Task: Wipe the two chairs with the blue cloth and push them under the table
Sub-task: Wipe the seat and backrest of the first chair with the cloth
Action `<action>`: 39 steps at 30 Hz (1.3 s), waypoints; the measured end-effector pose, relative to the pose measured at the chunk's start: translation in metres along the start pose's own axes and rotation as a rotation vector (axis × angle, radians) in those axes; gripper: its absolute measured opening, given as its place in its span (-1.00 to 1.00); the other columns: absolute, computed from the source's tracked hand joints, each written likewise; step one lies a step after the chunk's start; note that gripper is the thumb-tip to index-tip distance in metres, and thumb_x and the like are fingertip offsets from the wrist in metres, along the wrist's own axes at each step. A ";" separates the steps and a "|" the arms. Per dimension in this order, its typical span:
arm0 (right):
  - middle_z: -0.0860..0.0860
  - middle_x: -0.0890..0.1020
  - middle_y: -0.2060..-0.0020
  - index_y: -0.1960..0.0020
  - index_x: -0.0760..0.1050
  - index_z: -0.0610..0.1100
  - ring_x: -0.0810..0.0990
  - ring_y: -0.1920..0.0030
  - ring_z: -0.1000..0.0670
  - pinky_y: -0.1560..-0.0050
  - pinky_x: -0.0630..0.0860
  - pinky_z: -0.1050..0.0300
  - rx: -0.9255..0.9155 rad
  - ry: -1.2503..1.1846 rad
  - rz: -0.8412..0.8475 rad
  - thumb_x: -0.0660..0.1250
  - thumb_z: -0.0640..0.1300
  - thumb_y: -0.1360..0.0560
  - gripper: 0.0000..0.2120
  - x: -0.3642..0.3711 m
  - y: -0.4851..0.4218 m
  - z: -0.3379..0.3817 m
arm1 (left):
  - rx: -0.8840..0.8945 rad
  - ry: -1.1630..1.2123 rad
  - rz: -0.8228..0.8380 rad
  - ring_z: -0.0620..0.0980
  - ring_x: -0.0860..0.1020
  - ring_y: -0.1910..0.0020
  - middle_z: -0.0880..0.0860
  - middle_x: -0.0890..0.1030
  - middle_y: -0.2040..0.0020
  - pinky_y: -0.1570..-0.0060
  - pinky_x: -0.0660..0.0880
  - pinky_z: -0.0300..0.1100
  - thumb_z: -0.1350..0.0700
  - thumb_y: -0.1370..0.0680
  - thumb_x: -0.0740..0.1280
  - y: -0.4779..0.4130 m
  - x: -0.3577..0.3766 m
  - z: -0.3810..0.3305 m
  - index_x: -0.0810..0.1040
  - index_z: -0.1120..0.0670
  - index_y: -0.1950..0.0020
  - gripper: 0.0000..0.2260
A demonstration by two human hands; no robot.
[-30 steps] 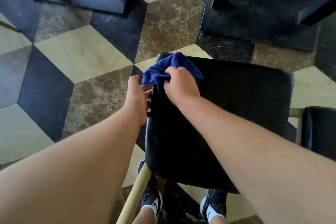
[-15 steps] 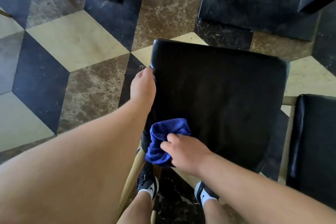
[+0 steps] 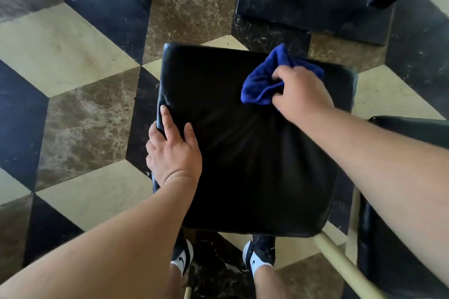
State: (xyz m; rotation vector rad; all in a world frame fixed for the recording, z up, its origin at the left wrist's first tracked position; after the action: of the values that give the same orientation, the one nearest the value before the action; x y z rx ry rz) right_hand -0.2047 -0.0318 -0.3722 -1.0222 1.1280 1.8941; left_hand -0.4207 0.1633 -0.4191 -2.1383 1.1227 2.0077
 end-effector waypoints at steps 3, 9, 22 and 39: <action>-0.13 0.61 -0.10 -0.28 0.53 -0.06 0.61 -0.08 -0.20 0.12 0.43 0.04 0.096 -0.037 -0.103 0.42 -0.10 -0.51 -0.66 0.000 -0.019 0.001 | 0.006 0.004 -0.051 0.25 0.29 -0.52 0.18 0.19 -0.67 -0.44 0.29 0.25 -0.35 -0.68 -0.14 0.000 0.005 0.001 -0.20 -0.21 -0.71 -0.37; -0.21 0.58 -0.05 -0.21 0.48 -0.10 0.64 -0.02 -0.32 0.16 0.51 -0.09 -0.027 0.035 -0.010 0.37 -0.13 -0.49 -0.70 0.032 0.033 0.044 | 0.008 -0.007 -0.084 0.26 0.33 -0.46 0.18 0.24 -0.64 -0.39 0.32 0.27 -0.35 -0.67 -0.13 -0.001 0.008 0.002 -0.16 -0.22 -0.70 -0.38; -0.23 0.57 0.02 -0.11 0.49 -0.13 0.66 0.11 -0.30 0.25 0.51 -0.14 -0.495 0.219 0.311 0.22 -0.18 -0.53 -0.82 0.051 0.107 0.045 | 0.008 0.016 -0.097 0.28 0.33 -0.47 0.20 0.25 -0.63 -0.41 0.31 0.29 -0.34 -0.67 -0.12 -0.001 0.009 0.004 -0.12 -0.19 -0.72 -0.37; -0.22 0.57 0.00 -0.12 0.48 -0.12 0.63 0.07 -0.32 0.24 0.50 -0.13 -0.201 0.025 0.172 0.34 -0.18 -0.47 -0.77 0.069 0.123 0.065 | 0.012 0.016 -0.098 0.29 0.36 -0.44 0.21 0.27 -0.62 -0.36 0.35 0.30 -0.35 -0.65 -0.13 -0.002 0.008 0.002 -0.07 -0.17 -0.73 -0.34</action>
State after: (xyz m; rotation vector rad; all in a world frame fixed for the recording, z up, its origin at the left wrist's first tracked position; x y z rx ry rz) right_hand -0.3574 -0.0080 -0.3682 -1.0894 1.0854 2.1727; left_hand -0.4224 0.1616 -0.4273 -2.1616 1.0082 1.9412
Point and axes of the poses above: each hand's wrist, its own y-axis away from the middle knuckle, its own x-axis out of the palm, z = x × y, the point moved 2 cm from there along -y, towards the middle knuckle
